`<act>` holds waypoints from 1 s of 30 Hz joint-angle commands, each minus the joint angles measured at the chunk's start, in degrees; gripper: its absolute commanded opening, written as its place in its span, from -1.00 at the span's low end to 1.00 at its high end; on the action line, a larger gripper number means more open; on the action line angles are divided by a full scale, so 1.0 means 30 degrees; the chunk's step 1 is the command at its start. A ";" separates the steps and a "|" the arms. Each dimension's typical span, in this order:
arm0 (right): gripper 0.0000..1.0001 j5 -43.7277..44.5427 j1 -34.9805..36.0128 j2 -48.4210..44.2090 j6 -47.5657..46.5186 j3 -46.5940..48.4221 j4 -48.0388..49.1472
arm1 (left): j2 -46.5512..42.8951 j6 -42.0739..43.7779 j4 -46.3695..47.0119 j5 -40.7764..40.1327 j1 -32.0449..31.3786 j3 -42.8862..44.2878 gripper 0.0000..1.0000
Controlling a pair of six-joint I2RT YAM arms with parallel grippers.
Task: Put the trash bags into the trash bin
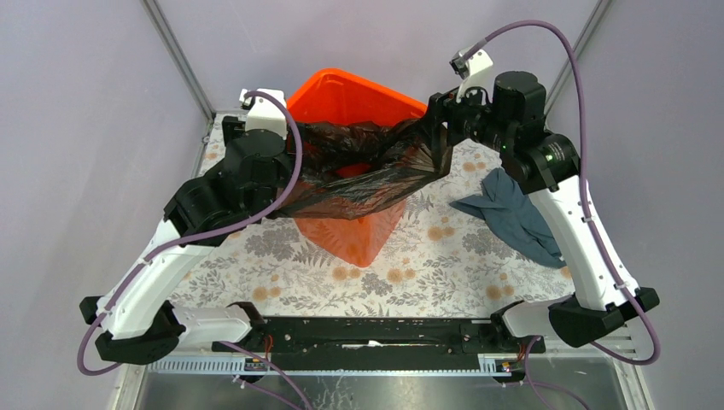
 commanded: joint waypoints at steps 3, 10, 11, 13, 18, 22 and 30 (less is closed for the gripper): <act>0.26 0.0398 -0.0062 0.0430 -0.3330 0.1667 0.0935 | -0.0497 0.0480 0.1053 -0.2181 0.0139 -0.1000 0.45; -0.05 -0.0702 -0.0045 0.0429 -0.2928 0.0607 0.2133 | -0.1256 -0.0446 0.0982 -0.1216 0.0930 -0.1423 0.07; -0.05 -0.0580 -0.0059 0.0376 -0.2700 0.0426 0.2445 | -0.1234 -0.0551 0.1093 -0.0974 0.1085 -0.1452 0.02; 0.09 -0.0729 -0.0055 0.0205 -0.2446 0.0137 0.2967 | -0.0945 -0.0676 0.1155 -0.0759 0.1609 -0.1408 -0.07; 0.14 -0.1148 -0.0050 0.0182 -0.2769 0.0319 0.2555 | 0.0320 -0.1753 0.0412 0.6403 0.6671 -0.0136 -0.24; 0.13 -0.1007 -0.0062 0.0606 -0.3451 0.0399 0.2000 | 0.0277 -0.2565 0.1060 0.9762 0.8072 -0.0022 -0.39; 0.14 -0.3013 -0.0048 0.1361 -0.4650 0.0892 -0.0215 | 0.0663 -0.2649 0.0899 1.0878 0.8789 0.0612 -0.50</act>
